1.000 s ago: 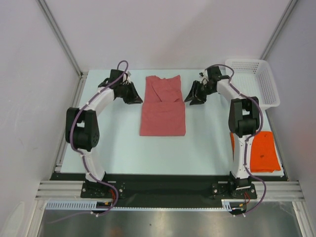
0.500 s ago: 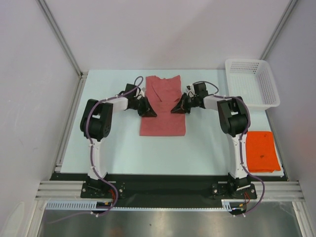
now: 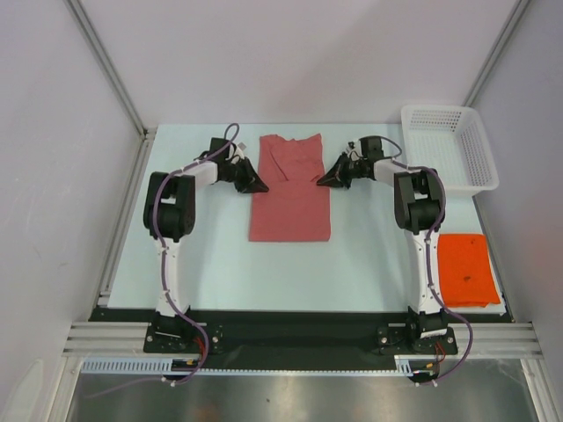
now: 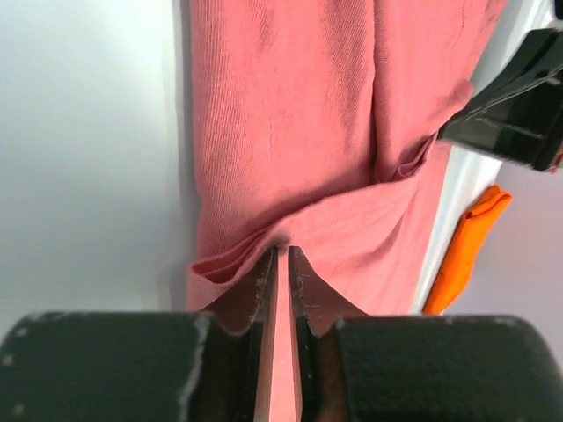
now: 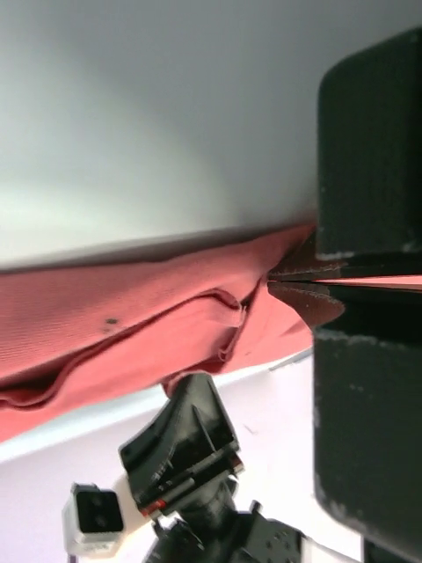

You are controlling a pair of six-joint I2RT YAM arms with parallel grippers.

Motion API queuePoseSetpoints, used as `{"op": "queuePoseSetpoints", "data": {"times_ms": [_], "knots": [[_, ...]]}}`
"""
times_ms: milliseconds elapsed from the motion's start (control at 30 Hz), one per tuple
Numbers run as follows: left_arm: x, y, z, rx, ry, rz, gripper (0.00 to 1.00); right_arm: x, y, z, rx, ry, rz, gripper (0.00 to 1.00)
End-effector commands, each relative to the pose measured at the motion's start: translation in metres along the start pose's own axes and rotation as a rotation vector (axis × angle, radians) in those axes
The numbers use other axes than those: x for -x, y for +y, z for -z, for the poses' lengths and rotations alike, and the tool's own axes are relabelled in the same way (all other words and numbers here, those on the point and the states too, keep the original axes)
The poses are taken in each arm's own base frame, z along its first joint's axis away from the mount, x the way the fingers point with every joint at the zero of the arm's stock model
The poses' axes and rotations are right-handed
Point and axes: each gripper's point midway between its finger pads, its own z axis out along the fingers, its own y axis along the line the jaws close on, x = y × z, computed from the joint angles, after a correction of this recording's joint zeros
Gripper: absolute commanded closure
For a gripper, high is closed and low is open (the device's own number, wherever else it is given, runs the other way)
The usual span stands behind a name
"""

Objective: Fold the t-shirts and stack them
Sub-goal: Fold the tshirt

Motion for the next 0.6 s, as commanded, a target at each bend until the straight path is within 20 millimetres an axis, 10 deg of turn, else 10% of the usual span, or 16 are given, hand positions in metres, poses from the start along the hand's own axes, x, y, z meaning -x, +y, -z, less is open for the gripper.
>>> {"op": "queuePoseSetpoints", "data": {"times_ms": [0,167,233,567], "knots": [[0.019,-0.001,0.018,0.077,-0.062,-0.087,0.85,0.005,-0.012,0.017,-0.146,-0.008,0.015,1.0],[0.003,-0.043,0.07,0.072,-0.125,-0.163,0.64,-0.011,0.056,0.073,-0.196,-0.049,0.203,1.0],[-0.014,-0.067,0.081,0.034,-0.118,-0.217,0.63,-0.04,0.054,0.074,-0.202,0.005,0.207,1.0],[-0.124,-0.043,0.035,-0.05,0.103,-0.107,0.73,-0.166,0.051,0.032,-0.067,0.262,0.236,1.0]]}}
